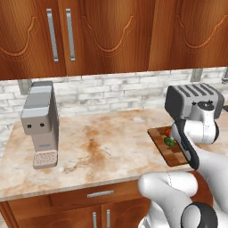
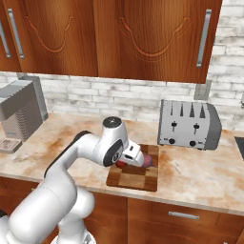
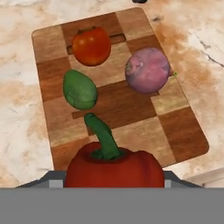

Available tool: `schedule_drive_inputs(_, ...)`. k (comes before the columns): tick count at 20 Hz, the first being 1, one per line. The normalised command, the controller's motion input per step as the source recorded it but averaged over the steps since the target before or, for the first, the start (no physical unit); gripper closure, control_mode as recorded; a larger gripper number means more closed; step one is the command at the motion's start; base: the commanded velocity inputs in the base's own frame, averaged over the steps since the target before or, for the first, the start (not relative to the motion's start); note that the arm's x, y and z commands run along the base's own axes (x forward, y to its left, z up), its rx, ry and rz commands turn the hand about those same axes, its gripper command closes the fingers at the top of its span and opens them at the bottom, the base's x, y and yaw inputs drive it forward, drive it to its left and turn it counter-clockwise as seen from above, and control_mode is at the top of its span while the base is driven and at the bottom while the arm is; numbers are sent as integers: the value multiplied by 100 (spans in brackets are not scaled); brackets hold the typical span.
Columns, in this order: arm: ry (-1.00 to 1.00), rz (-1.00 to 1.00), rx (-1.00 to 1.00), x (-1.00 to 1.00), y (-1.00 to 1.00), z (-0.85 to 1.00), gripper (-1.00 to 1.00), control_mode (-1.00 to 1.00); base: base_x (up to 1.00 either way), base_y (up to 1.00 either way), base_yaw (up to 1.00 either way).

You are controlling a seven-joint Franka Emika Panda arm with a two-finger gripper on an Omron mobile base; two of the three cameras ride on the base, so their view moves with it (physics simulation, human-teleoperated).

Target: Place the avocado, onion, tomato, and bell pepper on the cutting board.

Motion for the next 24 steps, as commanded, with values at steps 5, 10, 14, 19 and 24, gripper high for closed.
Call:
schedule_drive_inputs(5,0,0,0,14,0,-43,100,-100,0,0,0)
schedule_drive_inputs(10,0,0,0,0,-3,-36,100,-100,0,0,0)
schedule_drive_inputs(14,1,0,0,4,-1,-39,100,-100,0,0,0)
schedule_drive_inputs(19,3,0,0,14,-2,-38,100,-100,0,0,0)
schedule_drive_inputs(24,3,0,0,12,-7,-36,-100,-100,0,0,0)
